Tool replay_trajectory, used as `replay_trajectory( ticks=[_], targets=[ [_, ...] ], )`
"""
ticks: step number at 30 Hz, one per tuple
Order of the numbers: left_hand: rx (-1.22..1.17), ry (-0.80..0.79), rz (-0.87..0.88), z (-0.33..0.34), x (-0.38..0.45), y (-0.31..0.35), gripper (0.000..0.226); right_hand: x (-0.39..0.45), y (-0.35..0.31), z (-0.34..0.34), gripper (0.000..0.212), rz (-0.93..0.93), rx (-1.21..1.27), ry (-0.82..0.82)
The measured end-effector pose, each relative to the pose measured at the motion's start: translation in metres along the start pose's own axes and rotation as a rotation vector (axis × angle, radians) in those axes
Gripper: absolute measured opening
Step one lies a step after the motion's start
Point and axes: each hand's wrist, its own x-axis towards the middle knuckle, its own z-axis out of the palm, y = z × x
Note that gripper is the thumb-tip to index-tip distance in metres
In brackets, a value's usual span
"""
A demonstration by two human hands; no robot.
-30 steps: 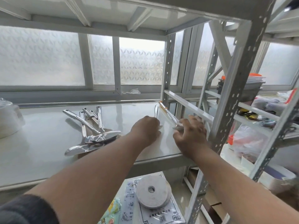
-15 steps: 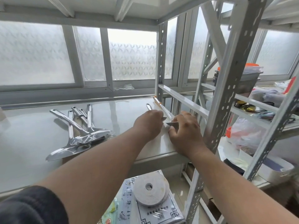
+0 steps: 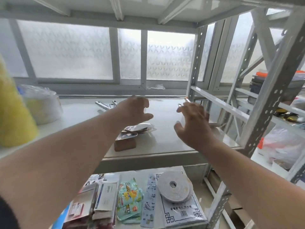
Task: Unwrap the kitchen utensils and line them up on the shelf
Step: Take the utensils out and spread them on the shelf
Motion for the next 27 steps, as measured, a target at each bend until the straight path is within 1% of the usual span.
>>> replay_trajectory(
  ticks=[2,4,6,7,8,9,11,14,18,20,22,24,27],
  targets=[
    [-0.027,-0.007,-0.017,-0.008,-0.018,-0.02,0.055,0.007,-0.029,0.014,0.043,-0.069,0.101,-0.102],
    [-0.086,-0.058,-0.043,-0.014,-0.038,-0.036,0.056,0.012,-0.054,0.026,0.053,-0.095,0.211,-0.268],
    [-0.17,-0.207,-0.047,-0.017,-0.059,-0.047,0.053,0.013,-0.075,0.034,0.057,-0.077,0.316,-0.462],
    [-0.22,-0.295,-0.029,-0.017,-0.068,-0.051,0.052,0.013,-0.083,0.038,0.053,-0.08,0.344,-0.53],
    [-0.264,-0.363,-0.008,-0.015,-0.076,-0.054,0.051,0.012,-0.089,0.043,0.049,-0.102,0.363,-0.557],
    [-0.295,-0.392,-0.002,-0.014,-0.083,-0.057,0.049,0.012,-0.093,0.047,0.044,-0.131,0.373,-0.552],
    [-0.325,-0.357,-0.029,-0.014,-0.092,-0.065,0.044,0.011,-0.099,0.053,0.038,-0.168,0.397,-0.519],
    [-0.308,-0.333,-0.098,-0.019,-0.102,-0.081,0.044,0.011,-0.109,0.058,0.037,-0.18,0.43,-0.533],
    [-0.292,-0.376,-0.09,-0.032,-0.115,-0.101,0.04,0.013,-0.125,0.065,0.03,-0.199,0.513,-0.541],
    [-0.266,-0.355,-0.128,-0.04,-0.121,-0.111,0.041,0.016,-0.139,0.073,0.03,-0.202,0.512,-0.526],
    [-0.2,-0.33,-0.196,-0.047,-0.125,-0.125,0.043,0.018,-0.158,0.08,0.031,-0.166,0.549,-0.529],
    [-0.128,-0.308,-0.245,-0.051,-0.131,-0.138,0.038,0.017,-0.176,0.088,0.029,-0.105,0.633,-0.533],
    [-0.071,-0.249,-0.245,-0.055,-0.138,-0.149,0.032,0.016,-0.191,0.101,0.023,-0.061,0.687,-0.484]
  ],
)
